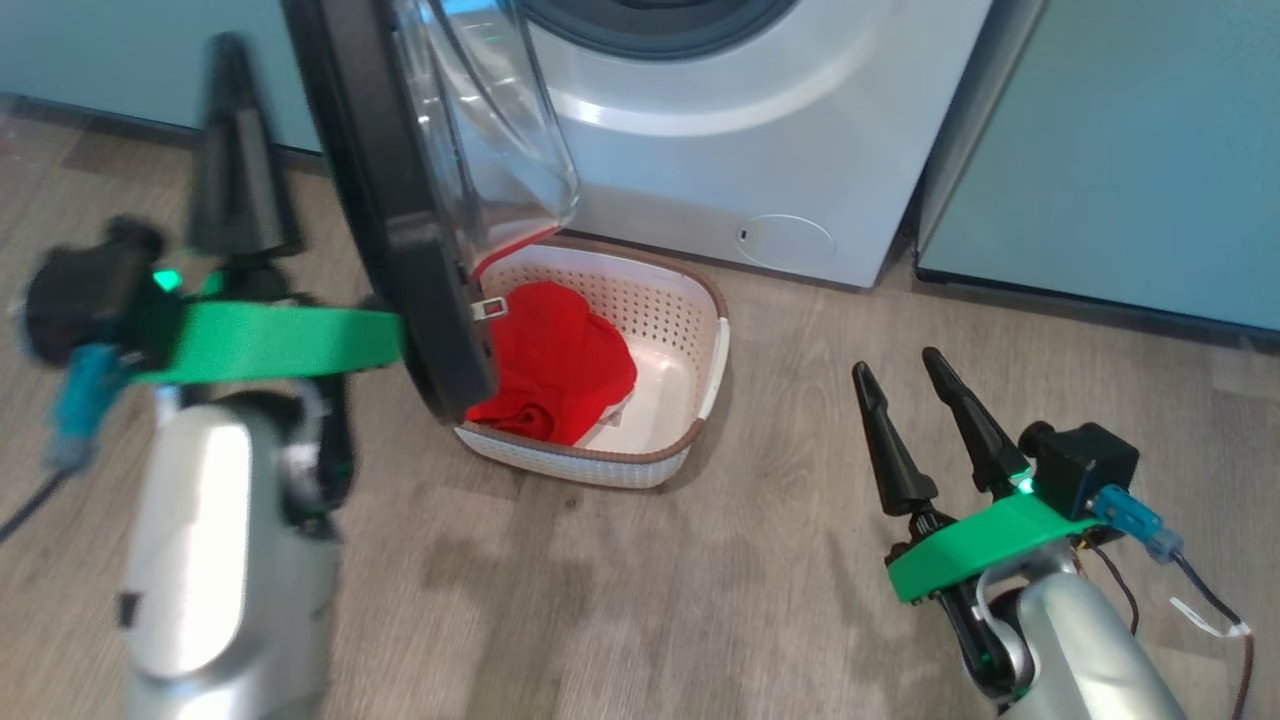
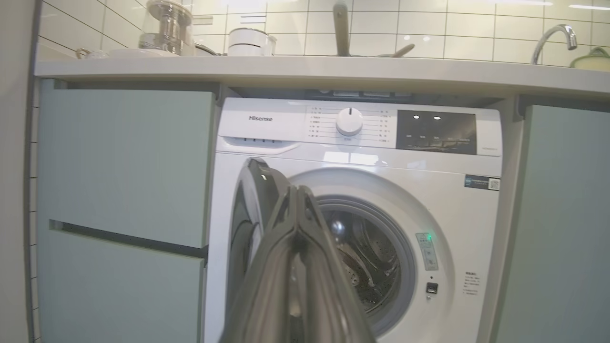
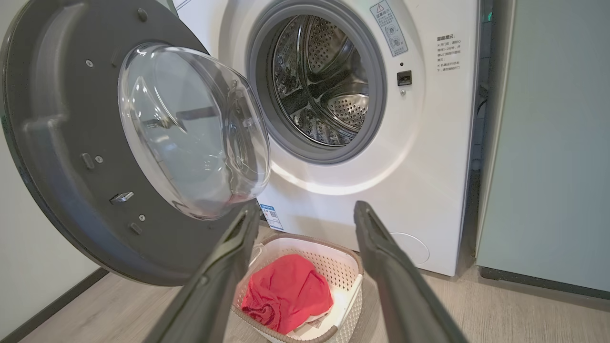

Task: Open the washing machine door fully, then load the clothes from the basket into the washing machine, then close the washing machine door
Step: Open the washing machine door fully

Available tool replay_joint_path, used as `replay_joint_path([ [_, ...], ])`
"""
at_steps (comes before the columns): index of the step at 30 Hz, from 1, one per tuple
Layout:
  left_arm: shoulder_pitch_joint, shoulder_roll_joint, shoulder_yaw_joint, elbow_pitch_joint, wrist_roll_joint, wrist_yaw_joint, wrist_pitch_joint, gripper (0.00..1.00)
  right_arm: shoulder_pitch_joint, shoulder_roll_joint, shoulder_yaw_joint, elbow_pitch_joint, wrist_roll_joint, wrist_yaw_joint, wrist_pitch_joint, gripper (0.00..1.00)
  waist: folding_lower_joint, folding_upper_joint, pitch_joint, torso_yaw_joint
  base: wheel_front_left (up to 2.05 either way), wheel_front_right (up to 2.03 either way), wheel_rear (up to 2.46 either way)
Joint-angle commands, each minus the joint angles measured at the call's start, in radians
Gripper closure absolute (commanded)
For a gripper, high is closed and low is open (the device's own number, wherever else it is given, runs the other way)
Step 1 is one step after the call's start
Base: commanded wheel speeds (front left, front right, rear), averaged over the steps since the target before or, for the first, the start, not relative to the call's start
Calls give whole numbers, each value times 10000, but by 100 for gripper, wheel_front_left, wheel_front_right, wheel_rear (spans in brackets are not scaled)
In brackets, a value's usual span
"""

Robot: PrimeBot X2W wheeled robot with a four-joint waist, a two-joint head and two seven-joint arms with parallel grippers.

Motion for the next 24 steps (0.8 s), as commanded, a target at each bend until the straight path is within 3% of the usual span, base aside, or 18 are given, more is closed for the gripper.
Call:
replay_joint_path([
  [1,-429,116,47,-162,-57,-36,-42,100,-395,55,258,-282,-134,0,-93,0,0,0,53,-86,0,0,0],
  [9,-622,116,-1683,1693,-527,226,-42,100,-537,55,359,-310,-296,0,-93,0,0,0,243,-408,0,0,0],
  [24,-298,116,-2128,3809,-1312,99,-42,100,-570,55,302,-309,-363,0,-93,0,0,0,376,-281,0,0,0],
])
